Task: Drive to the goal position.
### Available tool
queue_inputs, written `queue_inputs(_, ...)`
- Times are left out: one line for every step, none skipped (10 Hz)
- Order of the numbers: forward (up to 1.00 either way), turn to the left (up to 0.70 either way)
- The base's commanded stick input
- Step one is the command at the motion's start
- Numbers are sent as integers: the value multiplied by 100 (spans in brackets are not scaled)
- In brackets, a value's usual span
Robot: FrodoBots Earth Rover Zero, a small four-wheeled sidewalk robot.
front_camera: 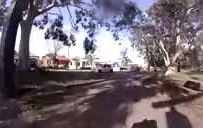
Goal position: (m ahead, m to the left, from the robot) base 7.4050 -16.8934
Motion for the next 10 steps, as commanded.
queue_inputs(100, 0)
queue_inputs(100, 0)
queue_inputs(100, 0)
queue_inputs(100, 0)
queue_inputs(100, 0)
queue_inputs(100, 0)
queue_inputs(100, 0)
queue_inputs(100, 0)
queue_inputs(100, 0)
queue_inputs(100, 0)
